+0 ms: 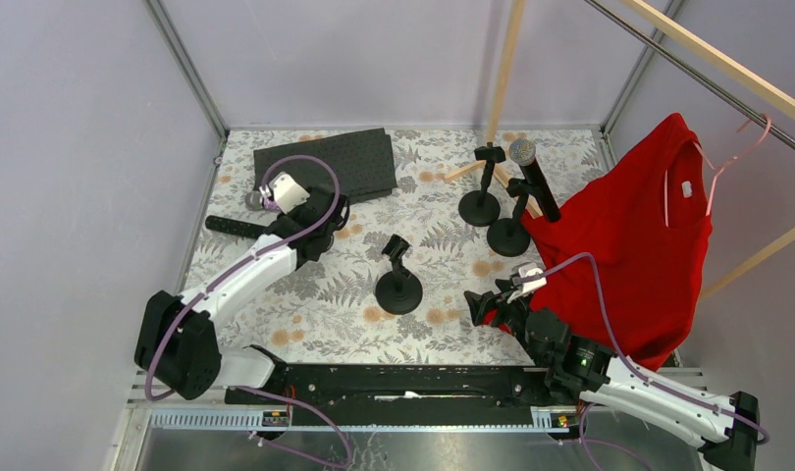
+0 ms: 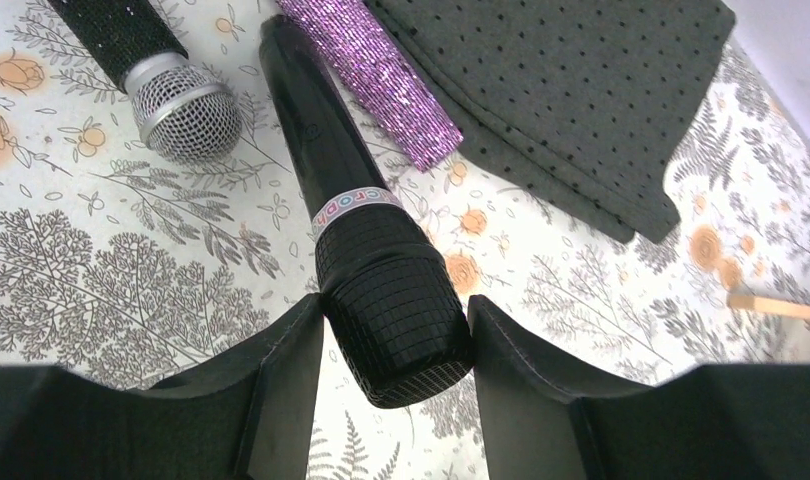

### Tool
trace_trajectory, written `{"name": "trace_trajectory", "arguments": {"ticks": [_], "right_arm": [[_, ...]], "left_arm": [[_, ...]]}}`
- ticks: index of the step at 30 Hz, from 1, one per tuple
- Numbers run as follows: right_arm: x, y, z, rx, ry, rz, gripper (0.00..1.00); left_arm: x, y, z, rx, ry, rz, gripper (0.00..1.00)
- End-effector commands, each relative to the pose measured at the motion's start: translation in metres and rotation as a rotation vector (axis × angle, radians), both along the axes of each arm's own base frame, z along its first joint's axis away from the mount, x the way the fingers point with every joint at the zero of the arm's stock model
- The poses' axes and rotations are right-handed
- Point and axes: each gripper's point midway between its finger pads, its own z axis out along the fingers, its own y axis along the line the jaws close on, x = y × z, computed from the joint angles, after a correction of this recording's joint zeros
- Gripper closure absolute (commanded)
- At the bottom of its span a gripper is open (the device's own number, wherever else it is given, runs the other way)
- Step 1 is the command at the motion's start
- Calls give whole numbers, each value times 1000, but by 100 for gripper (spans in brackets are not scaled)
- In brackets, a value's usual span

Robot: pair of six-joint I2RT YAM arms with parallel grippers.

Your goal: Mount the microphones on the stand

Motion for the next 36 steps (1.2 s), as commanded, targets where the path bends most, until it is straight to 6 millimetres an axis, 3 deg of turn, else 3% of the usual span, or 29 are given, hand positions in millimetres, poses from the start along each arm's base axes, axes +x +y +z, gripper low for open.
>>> {"name": "trace_trajectory", "arguments": {"ticks": [1, 11, 23, 27, 31, 36], "right_arm": [[3, 1, 18, 45, -28, -16, 15], [5, 2, 35, 67, -63, -16, 15], [5, 1, 39, 65, -72, -15, 15], [5, 2, 42, 49, -92, -3, 14], [5, 4, 58, 44, -154, 28, 12], [2, 11, 92, 37, -298, 102, 11]], "left_arm": [[3, -17, 53, -88, -138, -42, 58], [-16, -26, 92, -133, -197, -171, 59], [-26, -38, 93, -144, -177, -282, 60], [-26, -41, 103, -124, -184, -326, 60], [-26, -42, 120, -77, -204, -384, 61], [-27, -44, 151, -26, -254, -455, 61]]}}
